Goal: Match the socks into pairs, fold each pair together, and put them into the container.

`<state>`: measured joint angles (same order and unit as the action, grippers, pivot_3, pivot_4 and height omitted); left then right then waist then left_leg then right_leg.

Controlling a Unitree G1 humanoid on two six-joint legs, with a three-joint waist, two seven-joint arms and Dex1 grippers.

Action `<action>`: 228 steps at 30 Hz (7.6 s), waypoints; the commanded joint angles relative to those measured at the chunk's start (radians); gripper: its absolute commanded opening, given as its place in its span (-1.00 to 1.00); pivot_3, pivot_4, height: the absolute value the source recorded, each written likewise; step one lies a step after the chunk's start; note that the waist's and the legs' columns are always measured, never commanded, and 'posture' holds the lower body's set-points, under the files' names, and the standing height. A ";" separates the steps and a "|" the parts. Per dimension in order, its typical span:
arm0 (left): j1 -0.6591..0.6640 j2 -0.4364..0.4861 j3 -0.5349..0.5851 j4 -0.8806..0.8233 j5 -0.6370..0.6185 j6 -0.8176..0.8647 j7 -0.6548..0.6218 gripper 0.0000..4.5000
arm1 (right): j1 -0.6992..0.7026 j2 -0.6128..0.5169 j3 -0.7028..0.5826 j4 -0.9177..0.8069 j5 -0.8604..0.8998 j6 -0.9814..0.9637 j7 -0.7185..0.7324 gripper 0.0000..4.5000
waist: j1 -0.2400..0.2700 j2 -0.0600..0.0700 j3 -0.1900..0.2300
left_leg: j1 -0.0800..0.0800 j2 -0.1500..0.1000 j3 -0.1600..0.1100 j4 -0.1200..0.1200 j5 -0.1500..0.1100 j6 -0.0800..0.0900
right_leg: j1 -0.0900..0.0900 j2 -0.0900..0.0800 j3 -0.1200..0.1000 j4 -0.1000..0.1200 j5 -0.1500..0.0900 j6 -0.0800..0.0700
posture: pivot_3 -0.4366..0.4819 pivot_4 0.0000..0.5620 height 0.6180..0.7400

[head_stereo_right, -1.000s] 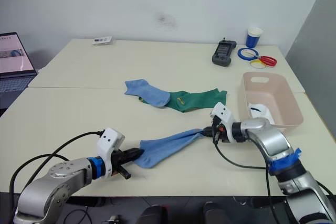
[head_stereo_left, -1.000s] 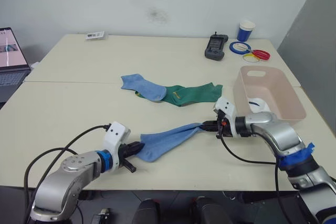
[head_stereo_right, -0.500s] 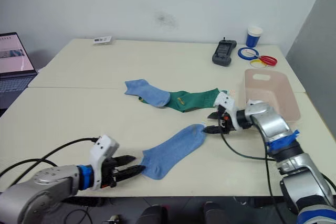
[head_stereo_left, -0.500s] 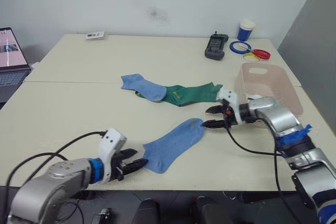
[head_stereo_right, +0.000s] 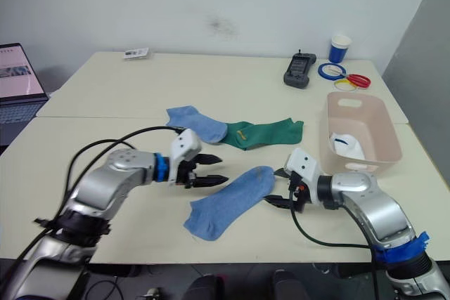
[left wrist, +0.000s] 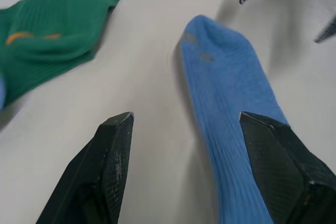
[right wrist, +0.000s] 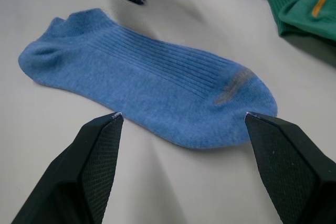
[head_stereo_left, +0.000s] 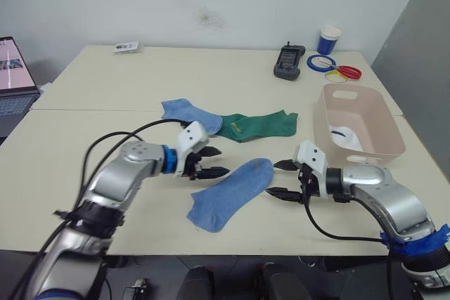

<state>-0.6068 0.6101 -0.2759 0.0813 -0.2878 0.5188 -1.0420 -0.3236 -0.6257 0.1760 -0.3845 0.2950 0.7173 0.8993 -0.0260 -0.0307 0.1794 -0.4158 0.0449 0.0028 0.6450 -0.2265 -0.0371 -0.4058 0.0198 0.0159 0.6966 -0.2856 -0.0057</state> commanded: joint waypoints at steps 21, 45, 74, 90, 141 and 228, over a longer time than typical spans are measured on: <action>-0.023 -0.144 0.081 0.196 0.119 -0.038 0.057 -0.98 | -0.022 0.052 0.013 -0.039 0.008 -0.014 -0.114 0.78 | -0.007 0.000 0.000 | 0.001 0.002 -0.001 0.000 0.000 0.000 | 0.000 0.003 0.000 0.001 0.000 0.000 | -0.05 -0.47 1.00; 0.215 -0.240 0.404 -0.103 0.003 0.242 0.549 -0.98 | -0.282 0.181 0.468 0.396 -0.412 -0.794 0.108 0.78 | -0.004 -0.001 0.000 | 0.001 0.002 -0.002 0.000 0.000 0.000 | 0.000 -0.003 -0.001 0.001 0.001 0.000 | -0.05 -0.47 1.00; 0.630 -0.237 0.486 -0.625 -0.202 0.394 0.603 -1.00 | -0.184 0.000 0.275 0.574 -0.304 -1.298 0.225 -0.99 | -0.004 -0.001 -0.001 | 0.004 0.004 -0.002 0.000 0.000 0.000 | 0.003 -0.007 0.002 0.001 0.001 0.000 | -0.05 -0.47 1.00; 0.630 -0.070 0.639 -0.502 -0.316 0.259 0.389 0.70 | 0.095 -0.203 0.055 0.186 0.102 -0.469 0.200 0.83 | 0.000 -0.001 0.000 | 0.017 0.003 -0.002 -0.004 0.000 0.000 | 0.017 -0.006 0.000 -0.001 -0.002 -0.003 | -0.05 -0.47 1.00; 0.778 -0.206 0.453 -0.676 -0.116 0.203 0.588 -0.70 | -0.380 -0.031 0.183 0.488 0.202 0.156 0.162 -0.59 | -0.004 -0.002 0.000 | 0.016 0.004 -0.001 -0.016 0.000 0.000 | 0.016 -0.004 -0.001 -0.015 -0.001 -0.001 | -0.05 -0.47 1.00; 0.165 0.220 0.027 0.081 0.061 -0.219 -0.222 -1.00 | -0.284 0.015 0.217 0.519 -0.054 -0.340 0.326 -0.99 | 0.000 0.003 0.003 | 0.008 0.017 0.017 -0.015 0.000 0.000 | 0.003 0.005 0.001 -0.012 0.000 -0.004 | -0.05 -0.47 1.00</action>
<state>-0.4286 0.8426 -0.2379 0.1440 -0.2555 0.3199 -1.2633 -0.5966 -0.6160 0.3979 0.1443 0.2536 0.4063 1.2115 -0.0261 -0.0281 0.1823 -0.4086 0.0619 0.0199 0.6304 -0.2268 -0.0368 -0.4045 0.0251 0.0172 0.6856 -0.2858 -0.0093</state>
